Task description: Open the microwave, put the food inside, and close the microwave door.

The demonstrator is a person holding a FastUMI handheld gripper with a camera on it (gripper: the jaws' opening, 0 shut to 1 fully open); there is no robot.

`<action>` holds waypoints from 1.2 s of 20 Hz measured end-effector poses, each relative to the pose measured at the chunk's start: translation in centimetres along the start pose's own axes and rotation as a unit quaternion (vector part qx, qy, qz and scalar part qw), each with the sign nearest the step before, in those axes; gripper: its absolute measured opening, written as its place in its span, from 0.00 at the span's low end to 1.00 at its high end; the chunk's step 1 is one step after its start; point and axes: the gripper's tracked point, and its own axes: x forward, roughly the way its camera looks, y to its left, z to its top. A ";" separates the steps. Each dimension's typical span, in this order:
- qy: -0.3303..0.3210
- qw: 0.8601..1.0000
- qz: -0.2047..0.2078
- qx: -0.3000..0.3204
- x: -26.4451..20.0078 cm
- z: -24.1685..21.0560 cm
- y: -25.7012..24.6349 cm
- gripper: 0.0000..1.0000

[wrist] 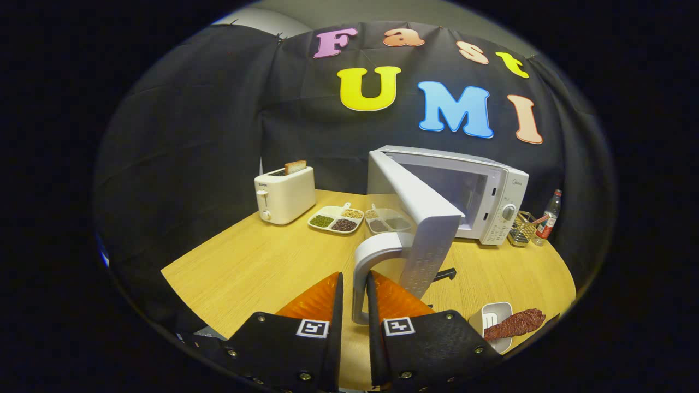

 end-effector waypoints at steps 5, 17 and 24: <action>-0.030 0.993 0.113 0.002 -4.1 1.5 3.2 0.23; -0.099 0.990 0.099 0.033 -10.5 7.1 -8.4 0.99; -0.080 0.994 0.021 0.068 -11.1 5.1 -19.2 0.99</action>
